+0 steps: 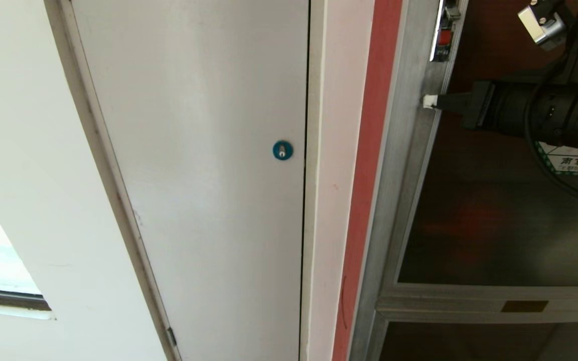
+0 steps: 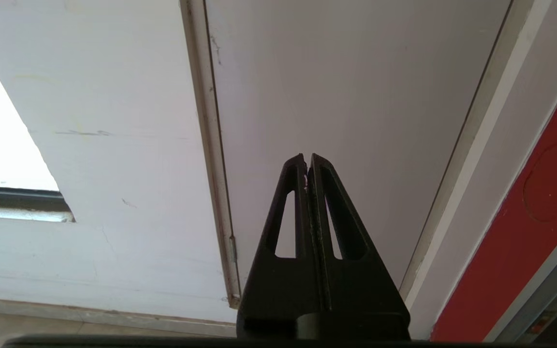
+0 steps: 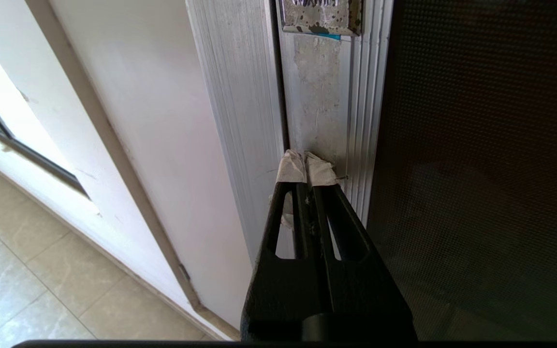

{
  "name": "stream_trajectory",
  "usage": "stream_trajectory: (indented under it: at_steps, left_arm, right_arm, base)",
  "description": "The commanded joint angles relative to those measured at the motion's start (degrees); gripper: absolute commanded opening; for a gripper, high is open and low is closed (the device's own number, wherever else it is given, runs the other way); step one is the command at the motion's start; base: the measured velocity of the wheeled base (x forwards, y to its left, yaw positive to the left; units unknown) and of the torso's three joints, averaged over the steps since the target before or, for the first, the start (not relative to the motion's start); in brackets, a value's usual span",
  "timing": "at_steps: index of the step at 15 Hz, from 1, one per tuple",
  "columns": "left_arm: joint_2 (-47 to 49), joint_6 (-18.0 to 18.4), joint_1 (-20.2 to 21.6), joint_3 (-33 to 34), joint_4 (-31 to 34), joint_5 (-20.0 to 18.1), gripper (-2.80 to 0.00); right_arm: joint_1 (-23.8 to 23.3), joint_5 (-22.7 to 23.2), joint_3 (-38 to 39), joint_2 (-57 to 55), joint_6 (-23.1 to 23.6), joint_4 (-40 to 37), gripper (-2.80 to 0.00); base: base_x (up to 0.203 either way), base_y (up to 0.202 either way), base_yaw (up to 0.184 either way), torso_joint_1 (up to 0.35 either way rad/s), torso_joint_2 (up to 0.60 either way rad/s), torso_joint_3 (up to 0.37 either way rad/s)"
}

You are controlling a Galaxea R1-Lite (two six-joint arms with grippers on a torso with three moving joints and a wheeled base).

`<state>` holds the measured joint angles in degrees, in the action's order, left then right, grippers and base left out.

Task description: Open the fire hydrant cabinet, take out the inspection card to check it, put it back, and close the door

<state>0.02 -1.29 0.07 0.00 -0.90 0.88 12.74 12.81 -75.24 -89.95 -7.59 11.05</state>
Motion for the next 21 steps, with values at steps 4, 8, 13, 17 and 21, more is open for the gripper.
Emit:
stream_trajectory:
  at_steps: [4, 8, 13, 17, 21]
  left_arm:
    - [0.0, 0.0, 0.0, 0.0, 0.0, 0.1, -2.8]
    - [0.0, 0.0, 0.0, 0.0, 0.0, 0.1, -2.8]
    - [0.0, 0.0, 0.0, 0.0, 0.0, 0.0, -2.8]
    - [0.0, 0.0, 0.0, 0.0, 0.0, 0.0, -2.8]
    - [0.0, 0.0, 0.0, 0.0, 0.0, 0.0, -2.8]
  right_arm:
    - [-1.8, -0.3, 0.0, -2.4, 0.0, 0.5, -2.8]
    - [-1.4, 0.0, 0.4, 0.0, 0.1, 0.4, -2.8]
    - [2.2, 0.2, 3.0, 7.3, -0.1, 0.1, -2.8]
    - [4.2, 0.1, 3.4, 11.9, -0.1, -1.7, -2.8]
    - [4.3, -0.2, -0.1, 12.6, -0.1, -2.0, -2.8]
  base:
    - [0.0, 0.0, 0.0, 0.0, 0.0, 0.0]
    - [0.0, 0.0, 0.0, 0.0, 0.0, 0.0]
    - [0.0, 0.0, 0.0, 0.0, 0.0, 0.0]
    - [0.0, 0.0, 0.0, 0.0, 0.0, 0.0]
    - [0.0, 0.0, 0.0, 0.0, 0.0, 0.0]
